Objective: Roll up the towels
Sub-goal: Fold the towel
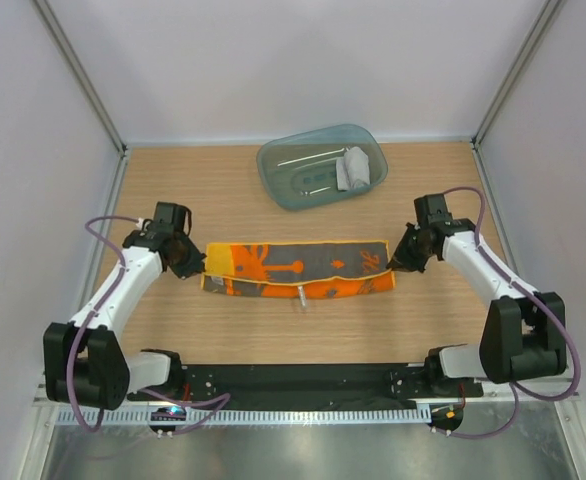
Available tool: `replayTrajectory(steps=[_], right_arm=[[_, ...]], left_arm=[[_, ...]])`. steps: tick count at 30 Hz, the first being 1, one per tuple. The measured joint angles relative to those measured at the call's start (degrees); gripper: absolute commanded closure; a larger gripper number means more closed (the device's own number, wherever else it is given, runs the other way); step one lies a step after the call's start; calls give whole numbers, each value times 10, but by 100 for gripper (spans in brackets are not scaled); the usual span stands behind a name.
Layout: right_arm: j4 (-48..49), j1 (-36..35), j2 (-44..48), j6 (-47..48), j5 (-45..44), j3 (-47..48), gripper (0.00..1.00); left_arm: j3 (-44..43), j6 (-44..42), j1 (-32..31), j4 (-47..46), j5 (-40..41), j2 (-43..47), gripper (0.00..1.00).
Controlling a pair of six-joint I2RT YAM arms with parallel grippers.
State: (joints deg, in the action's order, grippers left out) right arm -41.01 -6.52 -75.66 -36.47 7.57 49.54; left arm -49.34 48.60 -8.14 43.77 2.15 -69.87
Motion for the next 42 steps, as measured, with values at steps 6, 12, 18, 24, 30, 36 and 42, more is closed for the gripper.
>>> replayTrajectory(steps=[6,12,18,24,30,36,42], right_arm=[[27,0,-73,4,-1,50,99],[39,0,-135,4,1,86,99],[42,0,-160,4,0,122,99],[49,0,-190,3,0,147,99],[58,2,-225,3,-1,150,99],[63,4,-257,3,-2,162,99],[67,4,-283,3,-4,184,99]], left_arm=[[-41,-13,3,-11,16,-64,100],[-70,-15,4,-24,24,-124,100],[-100,-22,4,-30,31,-157,100],[-128,-27,8,-33,37,-185,100],[-139,-30,16,-37,45,-225,100],[-160,-31,18,-39,52,-275,100],[-190,-31,20,-42,54,-316,100]])
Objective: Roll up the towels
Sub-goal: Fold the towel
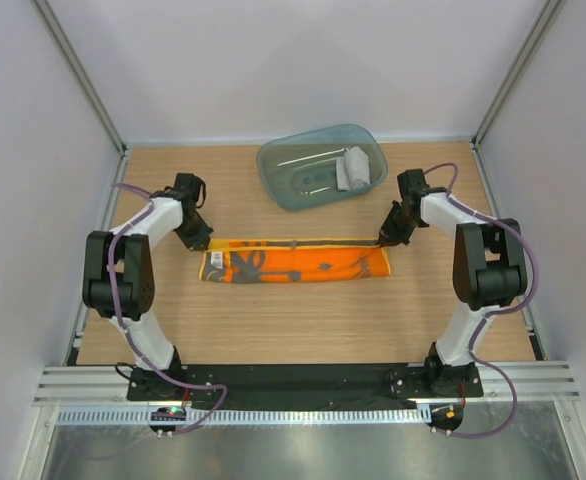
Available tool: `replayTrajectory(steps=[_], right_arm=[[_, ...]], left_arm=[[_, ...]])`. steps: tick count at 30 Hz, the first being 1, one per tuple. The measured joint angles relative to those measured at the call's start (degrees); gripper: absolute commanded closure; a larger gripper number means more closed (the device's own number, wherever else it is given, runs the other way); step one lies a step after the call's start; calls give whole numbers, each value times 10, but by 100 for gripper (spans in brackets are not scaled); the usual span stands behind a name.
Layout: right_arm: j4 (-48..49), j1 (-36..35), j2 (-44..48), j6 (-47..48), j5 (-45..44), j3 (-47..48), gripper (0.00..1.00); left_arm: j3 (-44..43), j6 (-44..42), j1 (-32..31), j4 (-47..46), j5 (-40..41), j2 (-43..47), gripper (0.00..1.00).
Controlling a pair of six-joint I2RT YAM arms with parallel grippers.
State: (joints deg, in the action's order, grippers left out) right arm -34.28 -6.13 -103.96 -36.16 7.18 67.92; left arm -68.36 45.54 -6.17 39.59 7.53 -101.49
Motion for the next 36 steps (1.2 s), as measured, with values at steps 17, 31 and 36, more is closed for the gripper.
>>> replayTrajectory(steps=[17,31,36], right_arm=[[-6,3,-44,0,-13,58,94],[-14,4,-44,0,-12,84,99],[-13,7,-44,-2,-12,84,99]], left_arm=[[-40,0,14,5,13,-25,100],[-59,0,14,12,14,-25,100],[-64,0,14,13,15,-26,100]])
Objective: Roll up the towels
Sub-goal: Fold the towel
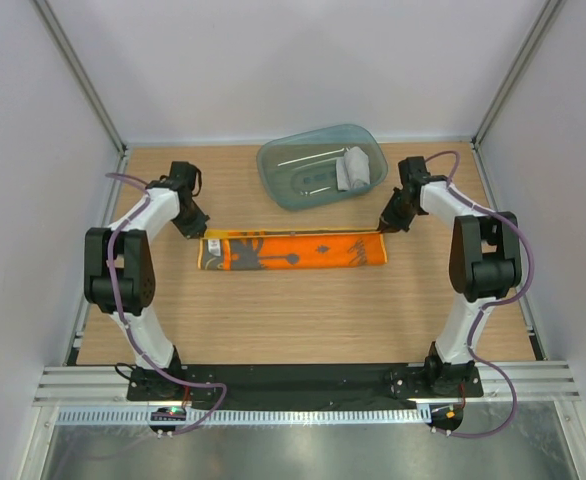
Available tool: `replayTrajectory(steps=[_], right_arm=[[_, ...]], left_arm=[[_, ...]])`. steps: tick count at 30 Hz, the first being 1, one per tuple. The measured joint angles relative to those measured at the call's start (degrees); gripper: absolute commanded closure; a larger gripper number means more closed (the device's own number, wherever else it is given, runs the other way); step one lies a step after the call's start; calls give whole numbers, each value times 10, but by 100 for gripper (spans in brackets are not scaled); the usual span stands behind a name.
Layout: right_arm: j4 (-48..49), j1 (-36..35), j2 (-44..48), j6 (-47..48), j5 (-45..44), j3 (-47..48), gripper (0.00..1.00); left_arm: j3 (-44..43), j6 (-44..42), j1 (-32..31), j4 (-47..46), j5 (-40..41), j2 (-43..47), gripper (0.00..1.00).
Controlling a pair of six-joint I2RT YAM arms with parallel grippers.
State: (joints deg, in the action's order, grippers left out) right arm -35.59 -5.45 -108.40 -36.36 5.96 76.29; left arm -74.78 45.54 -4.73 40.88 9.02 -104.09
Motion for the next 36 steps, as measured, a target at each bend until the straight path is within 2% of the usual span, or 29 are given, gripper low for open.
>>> replayTrajectory(steps=[2,6,7,8,9,10,11,12,14,16,20,23,26,27,29,30,33,36], right_arm=[[0,2,-2,0,0,1,98],[7,5,-24,0,2,9,83],[9,5,-31,0,3,10,69],[10,5,-37,-3,4,10,60],[10,5,-43,-2,3,10,54],[11,5,-45,-2,7,12,45],[13,7,-45,-2,2,14,41],[13,8,-45,-1,2,16,36],[12,11,-45,0,-1,20,24],[9,12,-43,2,-9,24,21],[-11,14,-19,6,-37,24,20],[-19,15,38,8,-53,15,23],[4,8,130,10,-42,-26,38],[14,0,168,10,-35,-44,62],[40,-35,227,12,-15,-74,83],[61,-65,247,7,1,-86,97],[146,-136,247,-15,71,-116,99],[253,-190,201,-57,154,-162,99]], left_arm=[[-9,0,0,1,0,-3,100],[-33,0,0,0,0,-26,97],[-37,0,0,0,0,-33,90],[-38,0,1,0,0,-39,84],[-38,0,2,1,2,-46,74],[-38,-2,3,2,4,-51,69],[-38,-1,4,2,5,-55,63],[-38,-1,7,2,6,-58,51],[-38,-5,11,7,11,-59,39],[-38,-8,15,10,19,-57,35],[-38,-10,22,28,33,-31,34],[-37,-10,25,42,42,23,36],[-23,-11,19,42,57,98,37],[-16,-11,16,43,62,127,43],[2,-10,4,39,66,178,49],[21,-11,-5,26,59,206,55],[83,-9,-35,-16,12,249,64],[152,-5,-76,-75,-54,246,70]])
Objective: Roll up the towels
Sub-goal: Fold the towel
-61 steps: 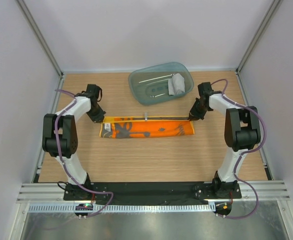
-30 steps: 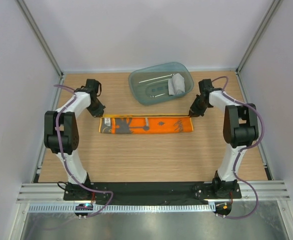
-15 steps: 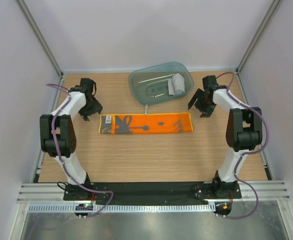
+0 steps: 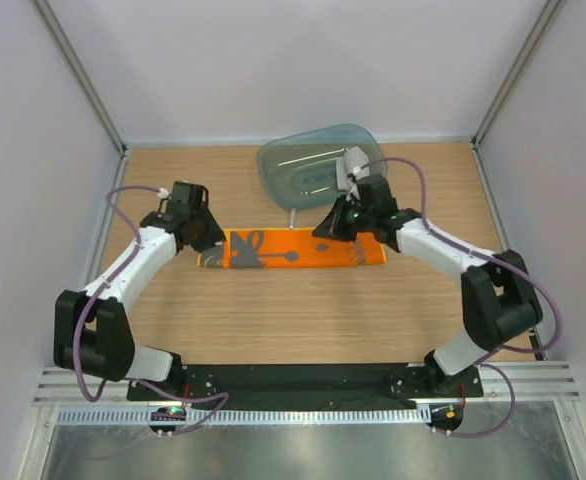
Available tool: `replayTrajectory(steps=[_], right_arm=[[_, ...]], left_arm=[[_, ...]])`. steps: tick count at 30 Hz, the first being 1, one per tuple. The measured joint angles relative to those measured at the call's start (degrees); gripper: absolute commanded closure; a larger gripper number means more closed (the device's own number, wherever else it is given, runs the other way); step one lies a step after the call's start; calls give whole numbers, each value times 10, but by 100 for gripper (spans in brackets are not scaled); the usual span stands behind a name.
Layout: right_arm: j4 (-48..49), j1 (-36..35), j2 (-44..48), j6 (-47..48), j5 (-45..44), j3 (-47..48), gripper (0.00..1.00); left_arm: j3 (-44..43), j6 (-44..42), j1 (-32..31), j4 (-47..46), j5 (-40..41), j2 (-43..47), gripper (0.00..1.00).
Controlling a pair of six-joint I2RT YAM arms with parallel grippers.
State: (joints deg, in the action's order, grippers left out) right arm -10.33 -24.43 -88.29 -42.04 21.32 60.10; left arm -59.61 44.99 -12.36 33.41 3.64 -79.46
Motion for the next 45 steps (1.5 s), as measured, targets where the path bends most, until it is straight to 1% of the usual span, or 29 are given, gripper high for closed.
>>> replayTrajectory(steps=[2,3,4,6,9,11,15,18,22,30,36,45], right_arm=[[62,-21,-46,-33,41,-23,99],[89,-30,-71,-47,60,-27,99],[115,-36,-96,-61,77,-28,99],[167,-43,-135,-85,104,-28,99],[246,-45,-190,-125,143,-28,99],[286,-45,-221,-144,160,-28,99],[329,-44,-261,-165,176,-33,99],[338,-44,-271,-166,178,-43,99],[325,-44,-272,-153,176,-49,99],[275,-44,-272,-109,161,-49,99],[283,-43,-278,-104,166,-51,99],[311,-24,-269,-91,188,-83,99]], left_arm=[[30,1,-28,-30,-37,-21,71],[37,1,-42,-44,-50,-35,75],[42,2,-52,-59,-65,-49,75],[47,5,-65,-94,-97,-75,77],[51,16,-68,-151,-146,-104,77],[51,24,-72,-190,-174,-121,77],[51,32,-91,-249,-207,-148,78],[51,39,-106,-274,-223,-169,80],[57,42,-119,-294,-232,-193,82],[127,43,-119,-316,-235,-186,82],[129,33,-119,-312,-220,-179,83],[129,23,-116,-308,-215,-177,83]])
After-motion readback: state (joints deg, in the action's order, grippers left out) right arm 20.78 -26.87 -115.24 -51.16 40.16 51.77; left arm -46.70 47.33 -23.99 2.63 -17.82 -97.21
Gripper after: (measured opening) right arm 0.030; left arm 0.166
